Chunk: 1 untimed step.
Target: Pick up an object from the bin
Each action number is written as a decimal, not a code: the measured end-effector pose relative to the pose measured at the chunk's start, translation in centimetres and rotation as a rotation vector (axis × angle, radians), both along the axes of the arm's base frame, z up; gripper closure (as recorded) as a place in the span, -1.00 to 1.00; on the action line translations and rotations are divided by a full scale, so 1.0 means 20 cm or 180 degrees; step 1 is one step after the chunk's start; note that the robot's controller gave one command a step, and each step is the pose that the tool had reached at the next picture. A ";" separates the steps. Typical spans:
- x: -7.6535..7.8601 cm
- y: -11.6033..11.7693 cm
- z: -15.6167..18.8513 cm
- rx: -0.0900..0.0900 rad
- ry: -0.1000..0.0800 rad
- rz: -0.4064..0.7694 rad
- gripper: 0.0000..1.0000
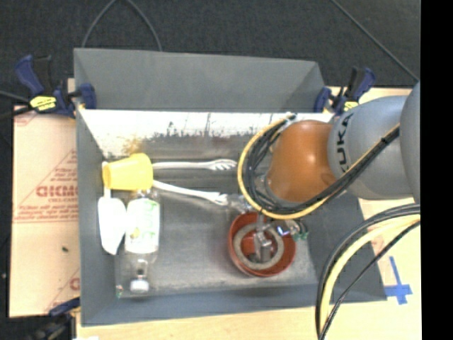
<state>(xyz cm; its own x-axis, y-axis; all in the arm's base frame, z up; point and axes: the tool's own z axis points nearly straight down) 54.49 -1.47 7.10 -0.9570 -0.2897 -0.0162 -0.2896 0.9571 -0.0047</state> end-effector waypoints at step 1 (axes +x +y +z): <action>-0.05 0.06 0.03 -0.0006 0.0003 0.0679 -1.00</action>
Offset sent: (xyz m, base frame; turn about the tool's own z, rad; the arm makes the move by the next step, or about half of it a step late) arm -0.0019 -0.0078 -0.0010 -0.0224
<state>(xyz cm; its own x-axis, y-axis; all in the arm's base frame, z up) 53.59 -0.36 7.68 -0.8740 -0.4857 -0.0144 -0.4856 0.8741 -0.0061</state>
